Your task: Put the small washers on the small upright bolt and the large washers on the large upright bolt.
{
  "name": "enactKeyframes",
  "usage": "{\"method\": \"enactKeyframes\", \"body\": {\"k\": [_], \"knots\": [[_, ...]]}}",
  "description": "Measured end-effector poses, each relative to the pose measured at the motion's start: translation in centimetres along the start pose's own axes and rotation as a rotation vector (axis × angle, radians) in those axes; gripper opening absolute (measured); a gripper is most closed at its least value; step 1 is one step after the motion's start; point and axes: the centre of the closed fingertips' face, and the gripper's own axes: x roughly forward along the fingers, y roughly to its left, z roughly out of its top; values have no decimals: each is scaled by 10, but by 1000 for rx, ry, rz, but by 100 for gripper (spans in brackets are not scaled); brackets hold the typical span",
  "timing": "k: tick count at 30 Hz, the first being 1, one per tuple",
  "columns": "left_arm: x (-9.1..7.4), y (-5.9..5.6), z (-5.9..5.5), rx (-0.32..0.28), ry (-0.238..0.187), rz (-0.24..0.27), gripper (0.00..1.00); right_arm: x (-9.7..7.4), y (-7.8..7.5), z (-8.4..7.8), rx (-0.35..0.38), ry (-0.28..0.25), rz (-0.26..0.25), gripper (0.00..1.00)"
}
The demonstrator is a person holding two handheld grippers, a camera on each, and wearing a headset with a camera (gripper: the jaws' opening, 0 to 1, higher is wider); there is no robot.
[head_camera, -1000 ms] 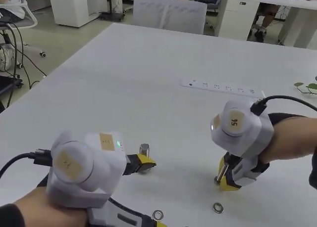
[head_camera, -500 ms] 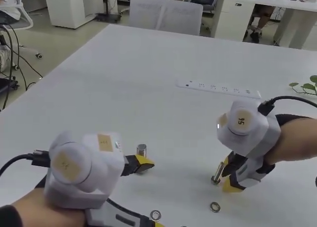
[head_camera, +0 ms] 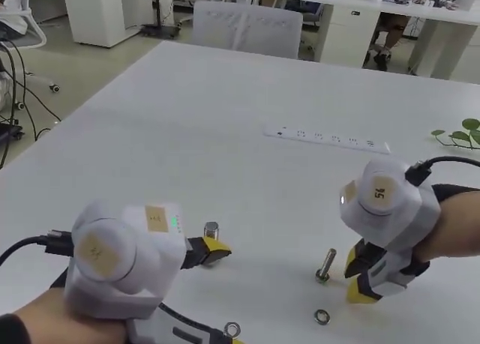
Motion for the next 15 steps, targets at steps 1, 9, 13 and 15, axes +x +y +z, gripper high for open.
{"method": "enactKeyframes", "body": {"k": [1,9,13,15], "knots": [[0,0,0,0,-1,1,79,0,2,-1,3,-1,1,22],[-1,-1,1,3,-2,-1,79,-2,13,-1,18,-17,5,22],[-1,-1,1,7,-3,-1,79,-4,19,0,21,-21,6,22],[-1,-2,2,9,-4,-1,79,-4,21,1,24,-25,6,22]]}}
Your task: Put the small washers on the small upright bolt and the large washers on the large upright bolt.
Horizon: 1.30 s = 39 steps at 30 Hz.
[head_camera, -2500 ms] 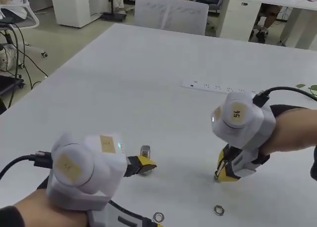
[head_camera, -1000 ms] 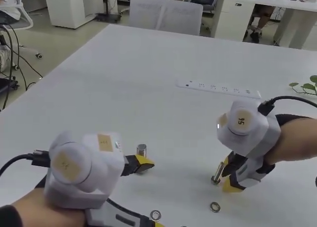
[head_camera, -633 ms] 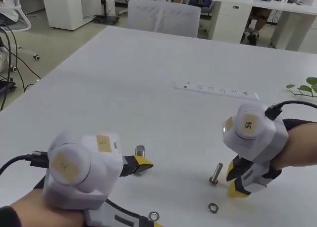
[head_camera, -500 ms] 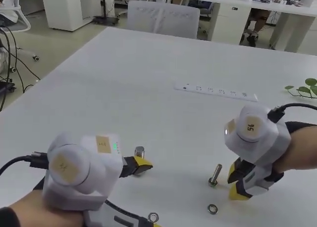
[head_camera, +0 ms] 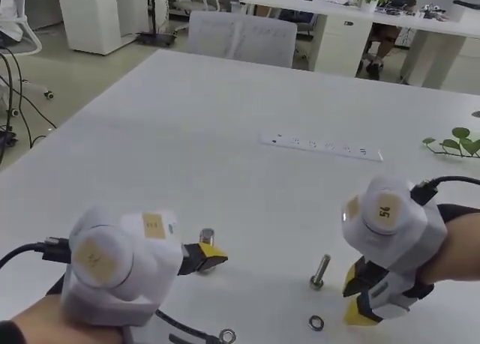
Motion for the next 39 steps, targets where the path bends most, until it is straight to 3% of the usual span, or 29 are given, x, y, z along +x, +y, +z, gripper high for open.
{"method": "enactKeyframes", "body": {"k": [14,22,39], "knots": [[-3,0,5,17,-8,4,79,-2,17,14,-4,-24,8,23],[-5,1,6,21,-14,8,78,8,24,27,-19,-33,18,22],[-6,0,4,13,-20,3,78,19,24,33,-63,-10,17,20]]}}
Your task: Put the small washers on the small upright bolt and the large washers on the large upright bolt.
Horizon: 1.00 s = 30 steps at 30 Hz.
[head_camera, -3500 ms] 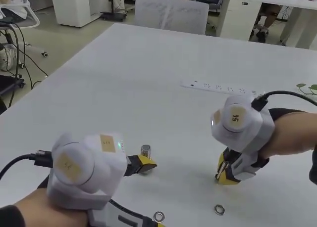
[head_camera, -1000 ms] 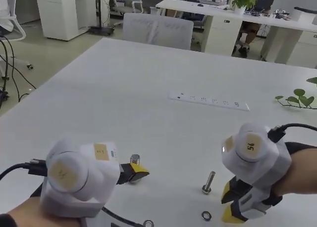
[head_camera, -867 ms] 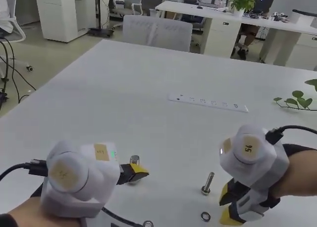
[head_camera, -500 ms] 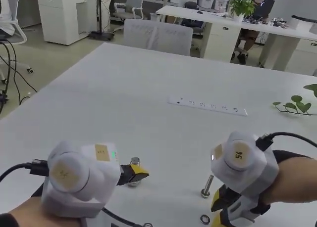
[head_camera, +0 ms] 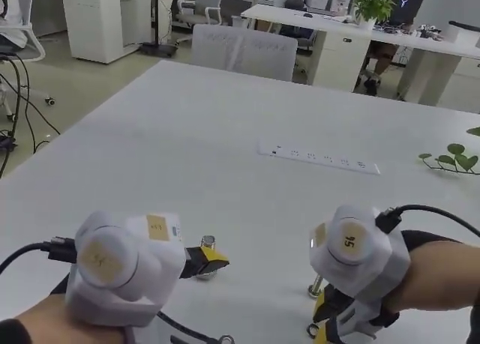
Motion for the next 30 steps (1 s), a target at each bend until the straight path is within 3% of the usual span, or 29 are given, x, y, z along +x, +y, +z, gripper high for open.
{"method": "enactKeyframes", "body": {"k": [30], "knots": [[1,-2,1,0,0,-5,77,-1,-2,1,-12,11,-12,14]]}}
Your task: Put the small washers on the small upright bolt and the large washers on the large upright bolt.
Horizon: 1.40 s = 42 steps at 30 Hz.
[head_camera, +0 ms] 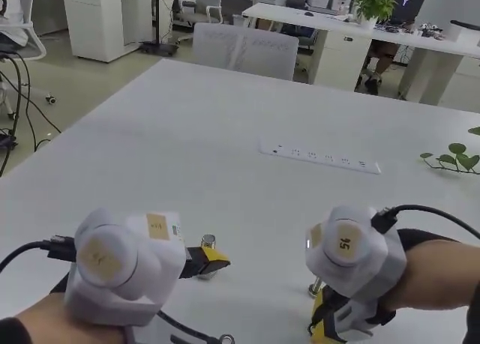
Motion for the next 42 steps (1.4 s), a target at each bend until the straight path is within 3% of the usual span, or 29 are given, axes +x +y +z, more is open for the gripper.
{"method": "enactKeyframes", "body": {"k": [20,42], "knots": [[1,-2,0,3,4,-10,77,-5,4,-5,14,-1,3,14],[1,-6,3,10,-2,-21,77,-26,11,-14,55,-10,-10,14]]}}
